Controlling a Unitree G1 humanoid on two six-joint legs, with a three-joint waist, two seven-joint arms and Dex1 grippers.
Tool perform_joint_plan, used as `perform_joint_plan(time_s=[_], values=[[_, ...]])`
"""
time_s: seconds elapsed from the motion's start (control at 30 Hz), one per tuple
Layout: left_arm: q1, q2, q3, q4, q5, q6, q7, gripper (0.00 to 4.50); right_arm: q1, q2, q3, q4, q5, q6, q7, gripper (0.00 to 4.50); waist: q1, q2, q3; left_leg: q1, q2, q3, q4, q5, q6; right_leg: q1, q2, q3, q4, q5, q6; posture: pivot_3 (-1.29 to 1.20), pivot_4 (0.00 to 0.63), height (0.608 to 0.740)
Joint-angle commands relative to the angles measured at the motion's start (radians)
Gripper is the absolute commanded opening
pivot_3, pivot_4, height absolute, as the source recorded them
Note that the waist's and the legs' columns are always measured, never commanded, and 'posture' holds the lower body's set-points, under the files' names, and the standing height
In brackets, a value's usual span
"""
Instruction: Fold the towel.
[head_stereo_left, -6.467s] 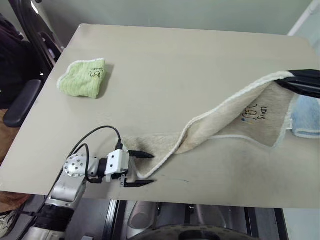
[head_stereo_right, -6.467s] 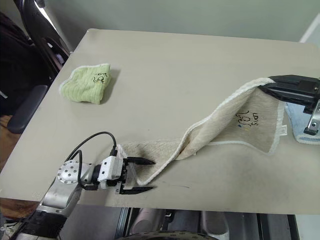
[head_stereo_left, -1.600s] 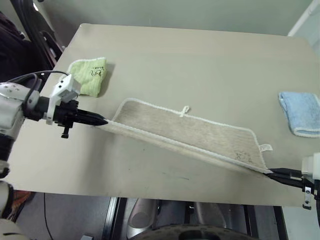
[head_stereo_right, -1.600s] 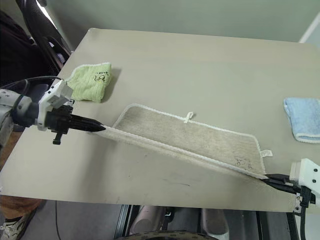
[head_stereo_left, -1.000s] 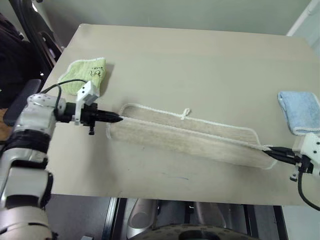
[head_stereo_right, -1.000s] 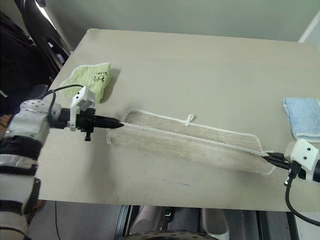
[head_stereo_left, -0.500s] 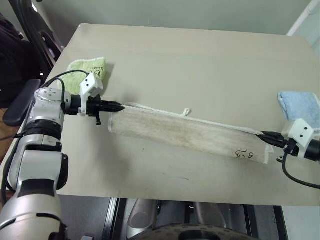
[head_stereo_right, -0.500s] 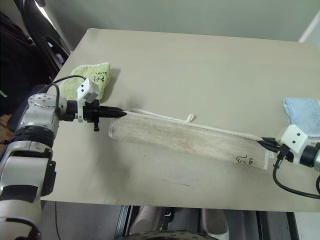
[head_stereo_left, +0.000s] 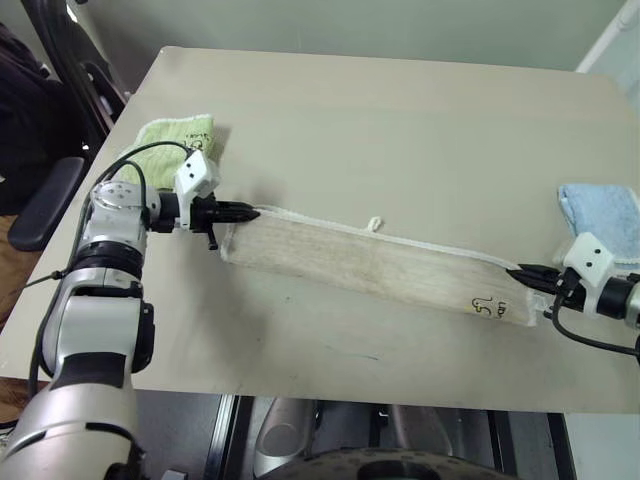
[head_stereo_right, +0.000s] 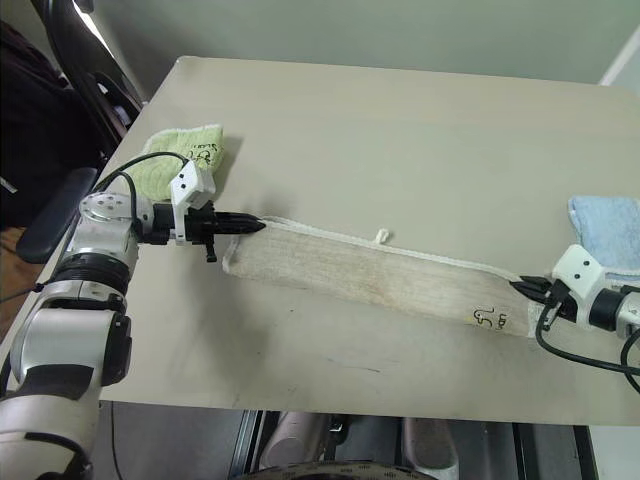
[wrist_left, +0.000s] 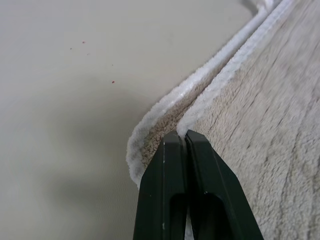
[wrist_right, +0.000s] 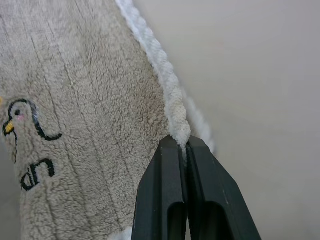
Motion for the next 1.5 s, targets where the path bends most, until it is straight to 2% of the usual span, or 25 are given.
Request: perform_joint_plan(time_s=[0.03,0.13,0.17,0.2,0.33,0.37,0.4,0.57,0.6,0.73,0.9,1.0,1.03,1.13,1.3,1.4,1.5], values=[[-0.019,-0.012,0.032,0.016,0.013,-0.056,0.045,0.04,-0.015,-0.003,-0.026,-0.04,0.055,0.056,0.01,0.0,0.0,0.0,0.0,0.0,0.0,0.0,0.0,0.0,0.0,0.0,0.0,0.0,0.0,0.0,0.0,0.0,0.15,0.733],[-0.017,-0.017,0.034,0.026,0.023,-0.055,0.044,0.04,-0.007,0.003,-0.039,-0.072,0.104,0.116,0.019,0.0,0.001,0.0,0.0,0.0,0.0,0.0,0.0,0.0,0.0,0.0,0.0,0.0,0.0,0.0,0.0,0.0,0.15,0.733],[-0.013,-0.018,0.035,0.03,0.027,-0.074,0.053,0.51,-0.001,-0.001,-0.04,-0.084,0.122,0.139,0.028,0.47,0.001,0.0,0.0,0.0,0.0,0.0,0.0,0.0,0.0,0.0,0.0,0.0,0.0,0.0,0.0,0.0,0.15,0.733],[-0.011,-0.02,0.037,0.033,0.031,-0.089,0.06,0.7,0.003,-0.005,-0.04,-0.093,0.132,0.155,0.034,0.65,0.001,0.0,0.0,0.0,0.0,0.0,0.0,0.0,0.0,0.0,0.0,0.0,0.0,0.0,0.0,0.0,0.15,0.733],[-0.015,-0.032,0.06,0.046,0.031,-0.119,0.096,2.07,0.002,0.01,-0.046,-0.115,0.147,0.166,0.017,1.98,0.001,0.0,0.0,0.0,0.0,0.0,0.0,0.0,0.0,0.0,0.0,0.0,0.0,-0.001,0.0,0.0,0.15,0.733],[-0.015,-0.034,0.063,0.046,0.031,-0.124,0.094,2.54,0.003,0.011,-0.048,-0.119,0.149,0.168,0.014,2.42,0.001,0.0,0.0,0.0,0.0,0.0,0.0,0.0,0.0,0.0,0.0,0.0,0.0,-0.001,0.0,0.0,0.15,0.733],[-0.015,-0.035,0.066,0.047,0.032,-0.127,0.092,2.74,0.004,0.011,-0.05,-0.122,0.15,0.17,0.013,2.62,0.001,0.0,0.0,0.0,0.0,0.0,0.0,0.0,0.0,0.0,0.0,0.0,0.0,-0.001,0.0,0.0,0.15,0.733],[-0.022,-0.028,0.087,0.055,0.03,-0.154,0.138,4.44,0.039,0.013,-0.113,-0.158,0.197,0.213,0.008,4.28,0.002,0.0,0.0,0.0,0.0,0.0,0.0,0.0,0.0,0.0,0.0,0.0,0.0,-0.001,-0.001,0.0,0.15,0.733],[-0.029,-0.032,0.109,0.057,0.013,-0.151,0.162,4.5,0.041,0.023,-0.15,-0.165,0.223,0.239,-0.012,4.46,0.002,0.0,0.0,0.0,0.0,0.0,0.0,0.0,0.0,0.0,0.0,0.0,0.0,-0.001,-0.001,0.0,0.15,0.733],[-0.058,-0.039,0.178,0.045,-0.041,-0.106,0.16,4.5,0.041,0.061,-0.291,-0.204,0.346,0.367,-0.085,4.46,0.004,0.0,0.0,-0.001,-0.001,0.001,0.0,0.0,0.0,0.0,0.0,0.0,0.0,-0.002,-0.003,0.0,0.15,0.733],[-0.063,-0.061,0.208,0.003,-0.066,-0.107,0.148,4.5,0.063,0.101,-0.475,-0.29,0.568,0.645,-0.234,4.46,0.007,0.0,0.0,-0.001,-0.001,0.001,0.0,0.0,0.0,0.0,0.0,0.0,0.0,-0.005,-0.004,0.0,0.15,0.733],[-0.033,-0.121,0.217,-0.103,-0.119,-0.066,0.082,4.5,0.051,0.198,-0.551,-0.34,0.971,0.817,-0.475,4.46,0.008,0.0,0.0,-0.001,-0.002,0.001,0.0,0.0,0.001,0.0,0.0,0.001,0.0,-0.005,-0.003,0.0,0.15,0.733],[-0.02,-0.139,0.217,-0.143,-0.137,-0.044,0.066,4.5,0.062,0.222,-0.556,-0.35,1.08,0.842,-0.546,4.46,0.009,0.0,0.0,-0.001,-0.003,0.001,0.0,0.001,0.002,0.0,0.0,0.002,0.0,-0.005,-0.001,0.0,0.15,0.733],[0.036,-0.189,0.188,-0.28,-0.161,0.029,0.04,4.5,0.13,0.303,-0.483,-0.401,1.266,0.833,-0.733,4.46,0.009,-0.001,0.0,-0.001,-0.004,0.001,0.0,0.001,0.003,0.0,0.0,0.003,0.0,-0.008,0.017,0.0,0.15,0.733],[0.158,-0.224,0.104,-0.424,-0.119,0.025,0.032,4.5,0.213,0.359,-0.353,-0.43,1.503,0.751,-0.987,4.46,0.006,0.0,0.0,0.0,-0.004,0.002,0.0,-0.001,0.004,0.0,-0.001,0.003,0.0,-0.008,0.022,0.0,0.15,0.733],[0.2,-0.244,0.084,-0.482,-0.125,0.043,0.048,4.5,0.264,0.354,-0.324,-0.446,1.611,0.693,-1.061,4.46,0.007,-0.001,0.0,-0.001,-0.004,0.002,0.001,-0.001,0.005,0.001,-0.002,0.004,0.0,-0.007,0.023,0.0,0.15,0.733],[0.224,-0.252,0.058,-0.5,-0.111,0.039,0.059,4.5,0.322,0.347,-0.317,-0.454,1.652,0.655,-1.092,4.46,0.013,-0.001,0.0,-0.001,-0.004,0.002,0.001,-0.002,0.006,0.001,-0.002,0.004,0.0,-0.007,0.023,0.0,0.15,0.733]])
